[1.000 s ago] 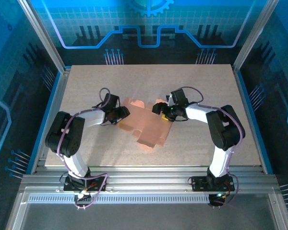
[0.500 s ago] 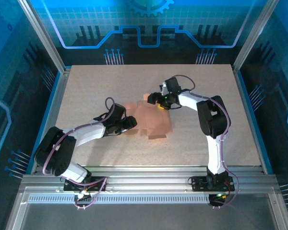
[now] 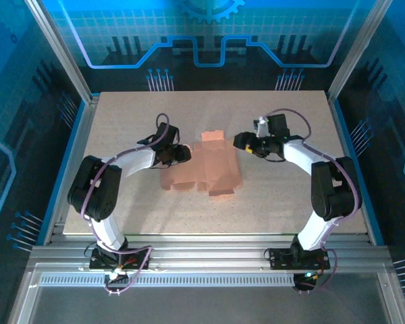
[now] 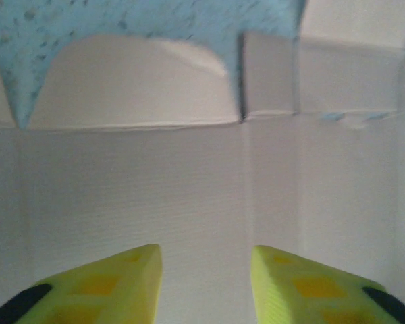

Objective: Fold the paper box

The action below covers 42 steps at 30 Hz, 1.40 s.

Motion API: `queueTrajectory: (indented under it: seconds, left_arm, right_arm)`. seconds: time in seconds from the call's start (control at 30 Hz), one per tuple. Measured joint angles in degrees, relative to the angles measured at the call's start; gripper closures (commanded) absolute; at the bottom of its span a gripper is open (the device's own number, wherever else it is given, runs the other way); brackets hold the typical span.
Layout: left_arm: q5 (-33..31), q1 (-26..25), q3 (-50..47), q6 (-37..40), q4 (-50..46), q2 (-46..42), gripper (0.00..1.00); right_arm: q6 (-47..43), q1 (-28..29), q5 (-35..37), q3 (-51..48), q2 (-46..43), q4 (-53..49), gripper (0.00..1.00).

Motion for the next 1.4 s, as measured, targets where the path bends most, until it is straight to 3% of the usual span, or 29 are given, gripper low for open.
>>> queueTrajectory:
  seconds: [0.37, 0.67, 0.83, 1.07, 1.3, 1.4]
  left_arm:
    - [1.2, -0.2, -3.6, 1.1, 0.9, 2.3, 0.98]
    - [1.5, -0.2, -5.3, 0.8, 5.5, 2.3, 1.0]
    - [1.6, -0.2, -5.7, 0.0, 6.9, 2.4, 0.99]
    - [1.6, -0.2, -6.5, -0.4, 8.9, 2.5, 0.99]
    - [1.6, -0.2, -7.1, -0.4, 10.4, 2.5, 0.98]
    - [1.6, -0.2, -7.3, -0.5, 10.5, 2.3, 0.97]
  right_arm:
    - [0.5, 0.2, -5.2, -5.6, 4.0, 1.7, 0.21]
    - [0.4, 0.5, -6.3, -4.9, 5.6, 2.2, 0.22]
    - [0.7, 1.2, -7.8, -4.9, 6.1, 4.2, 0.28]
    - [0.7, 2.9, -9.7, -4.9, 6.1, 6.5, 0.43]
    - [-1.7, 2.9, -6.9, -4.2, 6.1, 3.3, 0.85]
    - [-2.9, 3.1, -4.1, -2.8, 6.1, 0.0, 0.9]
